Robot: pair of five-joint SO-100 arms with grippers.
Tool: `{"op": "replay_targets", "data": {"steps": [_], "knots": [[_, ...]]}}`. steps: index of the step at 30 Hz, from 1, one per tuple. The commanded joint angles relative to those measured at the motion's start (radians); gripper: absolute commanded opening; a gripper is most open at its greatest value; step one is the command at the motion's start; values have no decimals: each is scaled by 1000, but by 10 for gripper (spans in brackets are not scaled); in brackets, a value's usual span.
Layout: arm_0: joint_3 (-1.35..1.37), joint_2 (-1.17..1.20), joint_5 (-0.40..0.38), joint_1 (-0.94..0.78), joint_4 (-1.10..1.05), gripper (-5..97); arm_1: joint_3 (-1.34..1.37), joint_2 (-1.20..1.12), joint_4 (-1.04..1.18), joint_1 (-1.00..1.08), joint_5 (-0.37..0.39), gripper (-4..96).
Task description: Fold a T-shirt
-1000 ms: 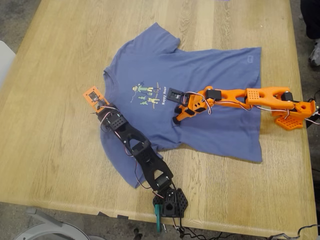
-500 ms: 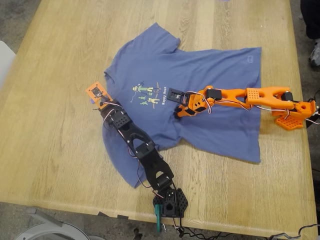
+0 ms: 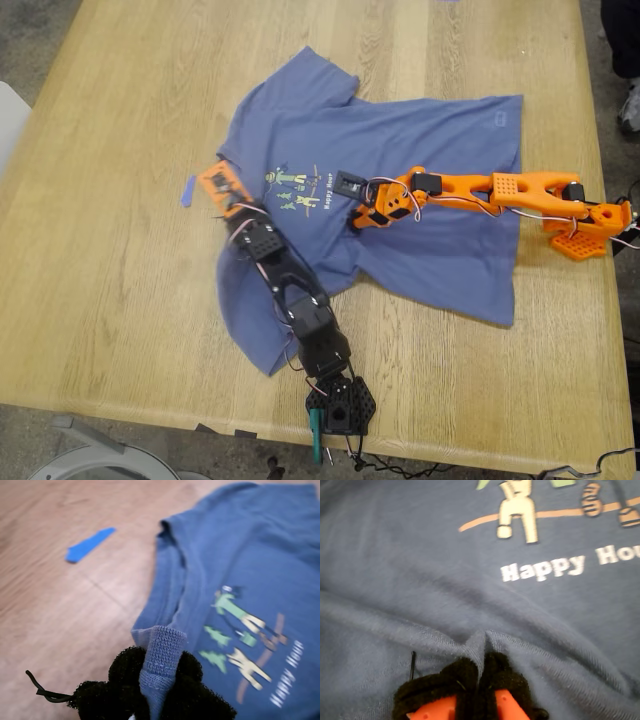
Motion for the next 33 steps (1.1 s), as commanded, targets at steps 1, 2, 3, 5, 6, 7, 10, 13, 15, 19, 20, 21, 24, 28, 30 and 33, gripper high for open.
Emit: {"op": "replay_targets", "data": {"steps": [1, 2, 3, 5, 6, 7, 10, 13, 15, 19, 20, 21, 24, 28, 30, 33], "knots": [[52, 242, -12, 92, 6, -2, 6, 29, 20, 94, 0, -1], [71, 270, -11, 120, 5, -2, 6, 35, 23, 106, 0, -1], [81, 295, -11, 150, 5, -2, 6, 41, 25, 118, 0, -1], [92, 333, -8, 219, 6, -2, 6, 54, 26, 144, 3, -1], [92, 347, -8, 258, 9, -2, 6, 60, 26, 156, 3, -1], [87, 356, -6, 296, 14, -2, 6, 66, 26, 169, 6, -1], [55, 374, -3, 411, 32, -2, 6, 89, 28, 212, 8, -1], [5, 376, -2, 538, 52, -2, 6, 110, 34, 253, 9, -1], [-28, 371, -3, 624, 66, -2, 6, 121, 35, 281, 11, -1], [-78, 356, -5, 785, 78, -2, 6, 140, 43, 334, 11, -1], [-95, 344, -3, 827, 78, -2, 6, 143, 43, 347, 11, -1], [-117, 327, -2, 867, 78, -2, 6, 146, 44, 357, 11, -1], [-187, 249, 3, 974, 81, -2, 6, 150, 43, 388, 12, -1], [-264, 133, 0, 1123, 81, -2, 6, 152, 35, 434, 14, -1], [-281, 75, -2, 1197, 84, -2, 6, 156, 35, 449, 14, -1], [-298, -34, -3, 1272, 78, -2, 6, 167, 37, 456, 15, -1]]}}
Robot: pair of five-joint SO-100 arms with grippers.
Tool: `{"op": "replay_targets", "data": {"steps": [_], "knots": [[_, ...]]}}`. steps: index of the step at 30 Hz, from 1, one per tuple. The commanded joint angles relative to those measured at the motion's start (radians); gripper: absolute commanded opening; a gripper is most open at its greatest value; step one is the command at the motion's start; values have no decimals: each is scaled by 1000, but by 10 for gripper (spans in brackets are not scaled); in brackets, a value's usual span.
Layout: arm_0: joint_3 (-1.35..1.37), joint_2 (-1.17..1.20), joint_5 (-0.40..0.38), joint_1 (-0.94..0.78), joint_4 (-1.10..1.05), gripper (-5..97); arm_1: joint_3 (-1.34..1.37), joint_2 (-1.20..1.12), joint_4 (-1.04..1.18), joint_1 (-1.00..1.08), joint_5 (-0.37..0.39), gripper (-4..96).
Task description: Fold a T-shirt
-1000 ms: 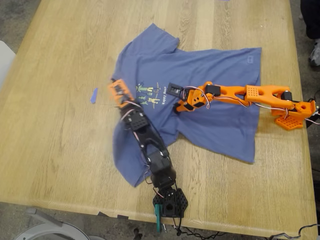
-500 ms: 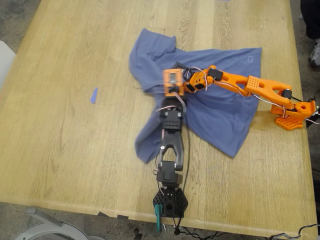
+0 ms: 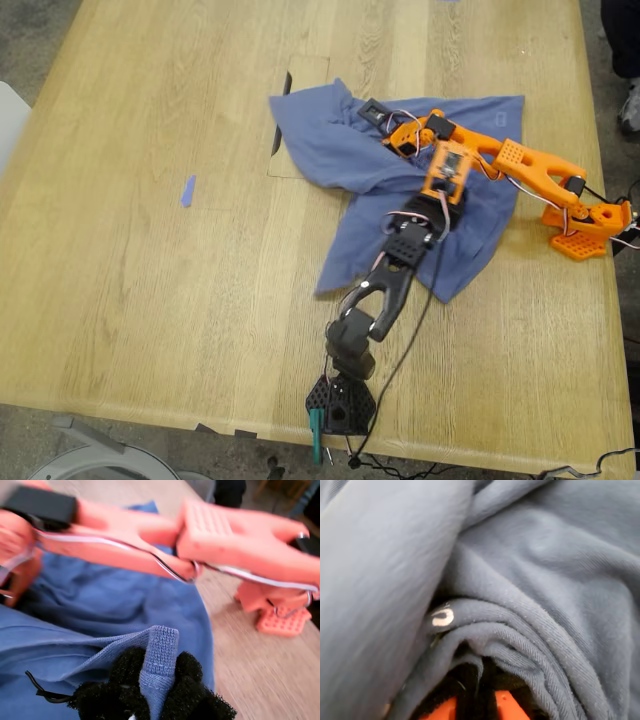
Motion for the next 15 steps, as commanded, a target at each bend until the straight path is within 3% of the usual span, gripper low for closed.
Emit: {"op": "replay_targets", "data": {"steps": [1, 9, 15], "knots": [[-147, -54, -5, 144, -8, -2, -9, 57, -3, 60, 8, -1], [-445, -379, -8, 305, 143, -2, -11, 67, 6, 55, 12, -1], [-460, -528, 2, 278, 282, -1, -11, 69, 8, 26, 15, -1]]}}
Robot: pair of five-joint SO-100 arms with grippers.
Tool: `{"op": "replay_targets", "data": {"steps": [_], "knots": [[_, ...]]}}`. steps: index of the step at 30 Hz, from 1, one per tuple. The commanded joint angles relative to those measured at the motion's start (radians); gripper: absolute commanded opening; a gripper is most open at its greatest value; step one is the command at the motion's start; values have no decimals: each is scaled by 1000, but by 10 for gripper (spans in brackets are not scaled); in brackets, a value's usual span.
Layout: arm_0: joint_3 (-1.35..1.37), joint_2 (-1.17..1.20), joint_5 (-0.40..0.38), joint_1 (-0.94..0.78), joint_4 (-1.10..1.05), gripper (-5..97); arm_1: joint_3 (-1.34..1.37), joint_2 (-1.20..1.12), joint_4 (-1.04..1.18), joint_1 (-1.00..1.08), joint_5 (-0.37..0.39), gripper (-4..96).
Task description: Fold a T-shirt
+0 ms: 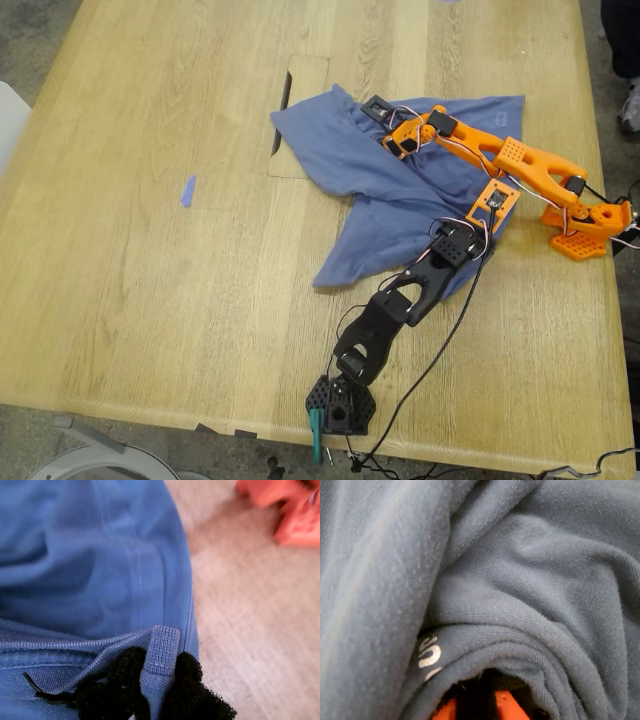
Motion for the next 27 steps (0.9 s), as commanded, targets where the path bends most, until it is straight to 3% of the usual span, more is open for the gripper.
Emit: {"op": "replay_targets", "data": {"steps": [1, 6, 11, 18, 27], "knots": [[-120, -26, -2, 126, 86, -1, -12, 57, 2, 18, 9, -1], [-156, -118, -5, 101, 141, 30, -12, 66, 14, 11, 12, -1], [-166, -103, 0, 60, 181, 271, -12, 80, 29, 12, 11, -1], [-170, -75, -17, 8, 184, 469, -12, 95, 57, 6, 11, -1], [-199, -101, -32, -43, 222, 570, -12, 115, 74, -6, 11, -1]]}}
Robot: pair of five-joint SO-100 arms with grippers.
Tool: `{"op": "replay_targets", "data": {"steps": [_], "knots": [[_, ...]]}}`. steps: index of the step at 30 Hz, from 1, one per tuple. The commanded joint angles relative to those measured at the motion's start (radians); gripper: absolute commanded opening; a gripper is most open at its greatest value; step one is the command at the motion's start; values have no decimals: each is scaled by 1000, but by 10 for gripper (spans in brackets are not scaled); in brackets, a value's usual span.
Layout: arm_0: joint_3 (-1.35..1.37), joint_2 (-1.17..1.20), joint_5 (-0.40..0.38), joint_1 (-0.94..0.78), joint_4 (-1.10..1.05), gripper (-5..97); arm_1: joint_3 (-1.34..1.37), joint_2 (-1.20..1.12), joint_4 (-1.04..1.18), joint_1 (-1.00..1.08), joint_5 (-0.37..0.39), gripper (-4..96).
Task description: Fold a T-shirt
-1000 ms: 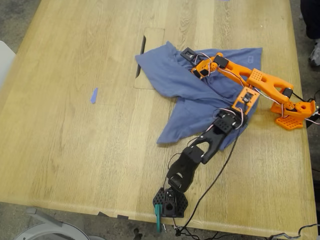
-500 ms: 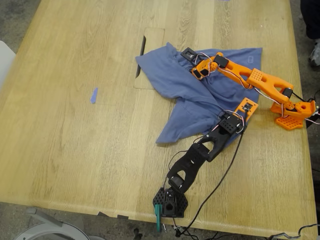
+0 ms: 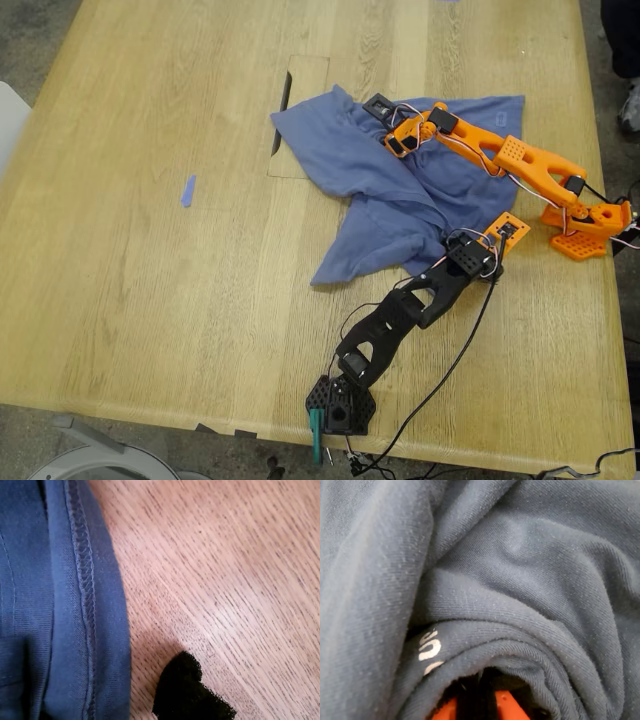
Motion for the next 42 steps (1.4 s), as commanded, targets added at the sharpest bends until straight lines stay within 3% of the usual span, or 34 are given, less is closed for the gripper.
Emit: {"op": "replay_targets", "data": {"steps": [1, 12, 29, 33, 42], "knots": [[-66, 23, -15, -44, 3, 572, -14, 80, 8, 0, 5, -1], [-189, -176, -2, -75, 29, 495, -14, 129, 46, 2, 5, -1], [-272, -327, 9, -167, -74, 126, -14, 147, 58, 11, 6, -1], [-318, -360, 5, -170, -74, 1, -14, 147, 55, 11, 6, -1], [-345, -318, 3, -206, 11, -1, -14, 178, 91, 18, 5, -1]]}}
